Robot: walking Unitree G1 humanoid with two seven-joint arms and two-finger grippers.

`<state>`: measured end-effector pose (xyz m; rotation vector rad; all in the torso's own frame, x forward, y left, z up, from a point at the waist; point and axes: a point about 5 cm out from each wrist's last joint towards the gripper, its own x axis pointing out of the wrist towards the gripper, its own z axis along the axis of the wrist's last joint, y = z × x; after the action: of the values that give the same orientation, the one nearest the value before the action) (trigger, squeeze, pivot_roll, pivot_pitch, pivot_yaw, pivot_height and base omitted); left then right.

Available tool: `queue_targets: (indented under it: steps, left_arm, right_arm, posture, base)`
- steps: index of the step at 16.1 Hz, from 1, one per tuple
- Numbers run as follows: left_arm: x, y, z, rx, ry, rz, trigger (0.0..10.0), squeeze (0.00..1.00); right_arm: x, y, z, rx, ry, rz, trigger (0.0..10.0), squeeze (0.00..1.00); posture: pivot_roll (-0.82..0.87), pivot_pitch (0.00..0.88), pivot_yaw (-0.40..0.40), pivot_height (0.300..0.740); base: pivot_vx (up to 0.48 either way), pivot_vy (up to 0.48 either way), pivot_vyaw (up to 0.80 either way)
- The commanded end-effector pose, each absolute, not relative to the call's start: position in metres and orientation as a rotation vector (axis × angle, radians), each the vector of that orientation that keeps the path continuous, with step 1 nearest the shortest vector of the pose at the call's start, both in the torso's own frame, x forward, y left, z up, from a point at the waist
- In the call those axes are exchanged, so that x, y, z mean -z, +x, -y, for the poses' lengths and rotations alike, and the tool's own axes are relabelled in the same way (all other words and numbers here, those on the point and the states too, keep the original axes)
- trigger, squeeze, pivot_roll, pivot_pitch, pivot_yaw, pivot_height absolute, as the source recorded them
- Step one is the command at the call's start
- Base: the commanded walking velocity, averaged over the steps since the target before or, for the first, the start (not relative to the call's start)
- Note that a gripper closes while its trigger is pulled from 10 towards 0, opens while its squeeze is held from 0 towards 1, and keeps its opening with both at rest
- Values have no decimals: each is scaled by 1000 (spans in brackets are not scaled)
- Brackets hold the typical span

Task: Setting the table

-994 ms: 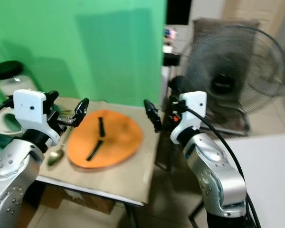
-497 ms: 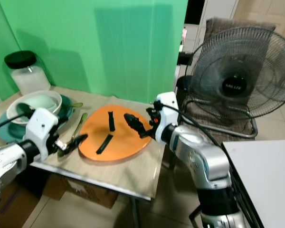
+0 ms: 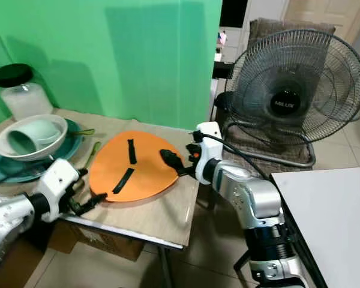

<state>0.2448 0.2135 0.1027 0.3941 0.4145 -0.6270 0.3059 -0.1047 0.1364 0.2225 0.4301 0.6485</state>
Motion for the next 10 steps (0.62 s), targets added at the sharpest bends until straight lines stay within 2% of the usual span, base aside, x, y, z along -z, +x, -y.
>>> queue_targets:
  steps: [1, 5, 10]
  left_arm:
    - [-101, 246, -216, 606, 407, -405, 10000, 0]
    - [-90, 244, -217, 616, 411, -410, 10000, 0]
    - [-101, 251, -214, 623, 416, -343, 10000, 0]
  right_arm:
    - [-144, 309, 100, -679, 228, -402, 10000, 0]
    - [-142, 313, 98, -694, 244, -408, 10000, 0]
    - [-143, 316, 98, -709, 246, -407, 10000, 0]
  posture:
    - [-72, 0, 27, 740]
    - [-75, 0, 19, 740]
    - [-73, 0, 14, 740]
  base:
    - [0, 0, 0]
    - [0, 0, 0]
    - [0, 0, 0]
